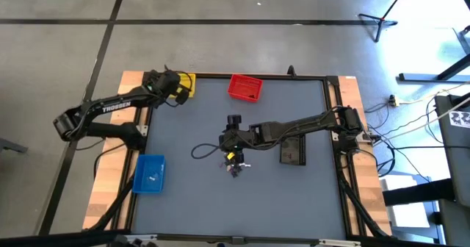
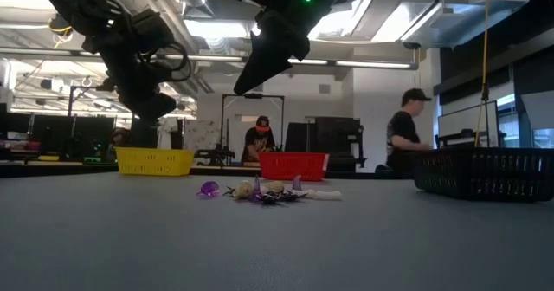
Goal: Sort Halloween decoration
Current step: Put the yellow skull toy into the yellow bin, then put the white bone toy into the blue bin
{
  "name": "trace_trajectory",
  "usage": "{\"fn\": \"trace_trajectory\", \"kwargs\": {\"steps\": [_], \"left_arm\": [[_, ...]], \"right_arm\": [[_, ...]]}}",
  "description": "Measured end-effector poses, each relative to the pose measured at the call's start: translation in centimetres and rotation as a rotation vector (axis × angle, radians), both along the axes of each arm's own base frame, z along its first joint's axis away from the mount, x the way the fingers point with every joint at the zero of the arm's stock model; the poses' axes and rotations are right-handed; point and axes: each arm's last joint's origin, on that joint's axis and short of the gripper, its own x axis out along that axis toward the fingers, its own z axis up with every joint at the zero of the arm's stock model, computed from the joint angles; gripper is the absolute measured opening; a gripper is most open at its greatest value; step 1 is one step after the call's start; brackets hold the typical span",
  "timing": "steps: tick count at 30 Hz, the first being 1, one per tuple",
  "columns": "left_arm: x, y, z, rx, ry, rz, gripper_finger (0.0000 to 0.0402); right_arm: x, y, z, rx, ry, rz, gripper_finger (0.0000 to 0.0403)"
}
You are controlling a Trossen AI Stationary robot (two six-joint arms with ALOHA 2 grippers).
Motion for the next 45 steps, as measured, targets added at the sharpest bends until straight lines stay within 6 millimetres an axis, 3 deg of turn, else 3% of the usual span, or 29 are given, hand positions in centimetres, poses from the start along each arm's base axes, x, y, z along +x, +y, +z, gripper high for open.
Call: {"fn": "trace_trajectory", "kwargs": {"steps": [4, 13, 21, 31, 38, 45], "left_arm": [[-0.3, 0.3, 0.0, -0.013, -0.022, 0.013, 0.0045], [-0.8, 0.8, -0.1, -0.026, -0.067, 0.055, 0.0107], [-0.5, 0.8, 0.0, -0.063, -0.178, 0.037, 0.0114], [1.8, 0.1, 0.8, -0.145, -0.42, -0.262, 0.0114], [3.5, -1.7, 0.9, -0.21, -0.452, -0.422, 0.0114], [5.1, -4.2, 0.9, -0.271, -0.458, -0.583, 0.0114]], "right_arm": [[0.0, 0.0, 0.0, 0.0, 0.0, 0.0, 0.0221], [-0.1, 0.0, 0.0, -0.001, 0.007, 0.0, 0.0221], [-0.5, -0.1, -0.4, -0.008, 0.072, -0.002, 0.0221], [-1.5, -0.2, -1.0, 0.003, 0.176, -0.038, 0.0221], [-2.3, -0.3, -1.4, 0.015, 0.258, -0.079, 0.0221], [-3.5, 1.2, -1.4, 0.008, 0.333, -0.068, 0.0221]]}}
